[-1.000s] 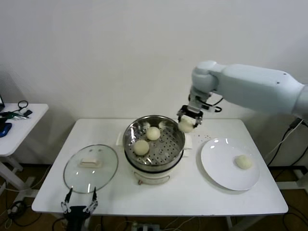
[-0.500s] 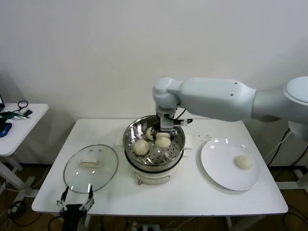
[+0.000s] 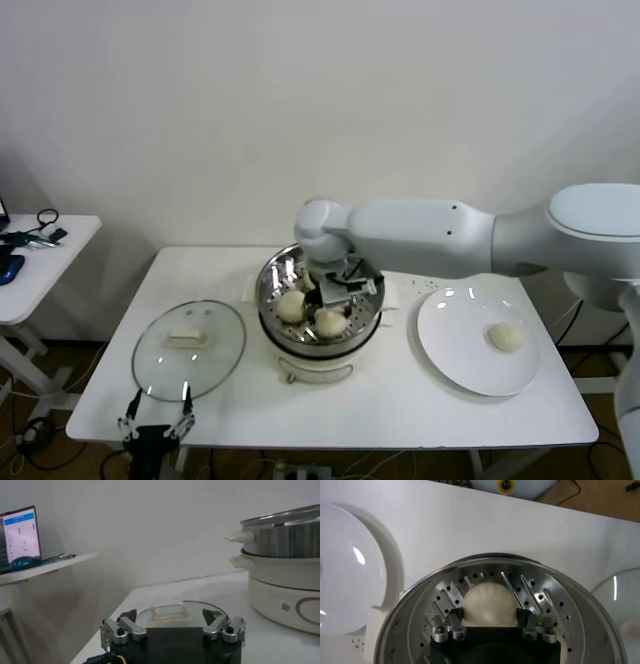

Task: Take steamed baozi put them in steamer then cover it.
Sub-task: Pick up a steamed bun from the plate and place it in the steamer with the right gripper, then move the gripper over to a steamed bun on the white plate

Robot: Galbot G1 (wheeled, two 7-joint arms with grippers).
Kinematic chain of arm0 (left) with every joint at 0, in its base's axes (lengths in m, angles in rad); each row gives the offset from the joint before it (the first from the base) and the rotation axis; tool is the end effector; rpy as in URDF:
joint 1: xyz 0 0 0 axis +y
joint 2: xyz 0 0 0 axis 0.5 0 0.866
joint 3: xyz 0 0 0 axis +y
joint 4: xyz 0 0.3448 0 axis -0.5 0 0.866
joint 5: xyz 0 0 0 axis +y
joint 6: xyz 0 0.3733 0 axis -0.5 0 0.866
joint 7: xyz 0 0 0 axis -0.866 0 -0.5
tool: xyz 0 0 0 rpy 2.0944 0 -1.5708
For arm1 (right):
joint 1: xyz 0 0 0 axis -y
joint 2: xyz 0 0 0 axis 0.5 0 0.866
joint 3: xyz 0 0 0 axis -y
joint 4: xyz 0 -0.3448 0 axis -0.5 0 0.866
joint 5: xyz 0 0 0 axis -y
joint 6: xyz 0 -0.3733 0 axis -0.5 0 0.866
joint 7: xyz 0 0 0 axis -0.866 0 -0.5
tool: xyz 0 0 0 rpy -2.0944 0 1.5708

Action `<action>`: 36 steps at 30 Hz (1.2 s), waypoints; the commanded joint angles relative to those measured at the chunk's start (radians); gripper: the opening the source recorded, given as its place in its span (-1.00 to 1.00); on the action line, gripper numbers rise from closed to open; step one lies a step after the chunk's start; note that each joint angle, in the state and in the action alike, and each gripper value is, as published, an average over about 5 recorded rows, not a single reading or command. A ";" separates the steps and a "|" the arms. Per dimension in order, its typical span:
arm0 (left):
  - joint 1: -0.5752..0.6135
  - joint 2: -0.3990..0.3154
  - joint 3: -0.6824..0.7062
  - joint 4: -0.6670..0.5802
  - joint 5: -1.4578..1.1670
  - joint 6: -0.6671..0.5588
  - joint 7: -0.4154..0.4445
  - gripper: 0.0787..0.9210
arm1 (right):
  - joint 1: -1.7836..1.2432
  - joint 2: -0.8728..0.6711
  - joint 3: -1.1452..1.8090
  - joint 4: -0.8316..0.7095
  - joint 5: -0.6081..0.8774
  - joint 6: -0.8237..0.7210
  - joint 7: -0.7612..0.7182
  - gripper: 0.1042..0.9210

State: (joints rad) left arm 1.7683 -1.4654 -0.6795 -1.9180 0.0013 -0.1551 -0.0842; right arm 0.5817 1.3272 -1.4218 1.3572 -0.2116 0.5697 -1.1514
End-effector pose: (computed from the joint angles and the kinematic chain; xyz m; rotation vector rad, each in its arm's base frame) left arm 0.1212 0.0771 -0.3873 0.2216 -2.9184 -0.2736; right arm 0.5002 0.2272 -0.1046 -2.0523 -0.2216 -2.2623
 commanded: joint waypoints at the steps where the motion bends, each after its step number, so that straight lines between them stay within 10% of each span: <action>1: -0.008 0.002 0.002 0.006 -0.002 0.004 0.000 0.77 | -0.024 0.018 0.000 0.001 -0.014 0.001 0.003 0.45; 22: -0.013 0.010 0.007 0.004 0.003 0.002 0.000 0.77 | 0.069 -0.102 0.066 -0.019 0.047 -0.036 0.032 0.76; 36: -0.018 0.020 0.015 -0.003 0.011 0.000 0.002 0.77 | 0.234 -0.513 -0.114 -0.042 0.446 -0.612 0.097 0.76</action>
State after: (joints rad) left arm 1.7511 -1.4451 -0.6677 -1.9180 0.0067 -0.1550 -0.0830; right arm 0.7333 1.0604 -1.4632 1.3320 0.0078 0.2890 -1.0482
